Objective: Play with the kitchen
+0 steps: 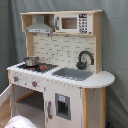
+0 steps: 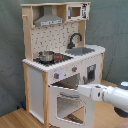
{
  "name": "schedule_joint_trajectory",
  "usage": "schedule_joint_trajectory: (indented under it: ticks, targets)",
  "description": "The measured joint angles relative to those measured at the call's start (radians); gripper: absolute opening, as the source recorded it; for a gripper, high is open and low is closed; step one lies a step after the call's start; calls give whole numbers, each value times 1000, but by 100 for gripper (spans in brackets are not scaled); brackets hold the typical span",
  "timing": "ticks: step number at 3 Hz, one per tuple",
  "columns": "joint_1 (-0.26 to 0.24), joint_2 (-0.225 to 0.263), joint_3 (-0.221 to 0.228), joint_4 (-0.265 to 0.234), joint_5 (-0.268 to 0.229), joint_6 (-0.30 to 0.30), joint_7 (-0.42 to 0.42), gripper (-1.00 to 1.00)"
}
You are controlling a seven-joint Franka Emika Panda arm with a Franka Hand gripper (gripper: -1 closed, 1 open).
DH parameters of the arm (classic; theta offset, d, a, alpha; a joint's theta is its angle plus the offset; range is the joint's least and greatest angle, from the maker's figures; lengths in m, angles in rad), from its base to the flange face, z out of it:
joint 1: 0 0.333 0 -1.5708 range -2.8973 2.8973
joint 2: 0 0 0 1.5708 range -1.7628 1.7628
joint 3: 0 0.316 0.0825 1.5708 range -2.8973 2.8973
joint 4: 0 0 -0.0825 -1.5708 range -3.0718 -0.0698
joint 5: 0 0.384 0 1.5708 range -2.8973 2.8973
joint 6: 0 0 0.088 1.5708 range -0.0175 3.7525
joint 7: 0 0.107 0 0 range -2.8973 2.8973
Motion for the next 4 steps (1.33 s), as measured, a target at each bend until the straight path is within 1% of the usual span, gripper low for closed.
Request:
schedule_joint_trajectory:
  ticks: [1, 2, 4]
  targets:
    - [-21, -4, 51, 40, 0, 24, 71, 100]
    - [-21, -4, 88, 65, -1, 34, 176, 100]
    - [-23, -7, 157, 70, -4, 49, 403, 100]
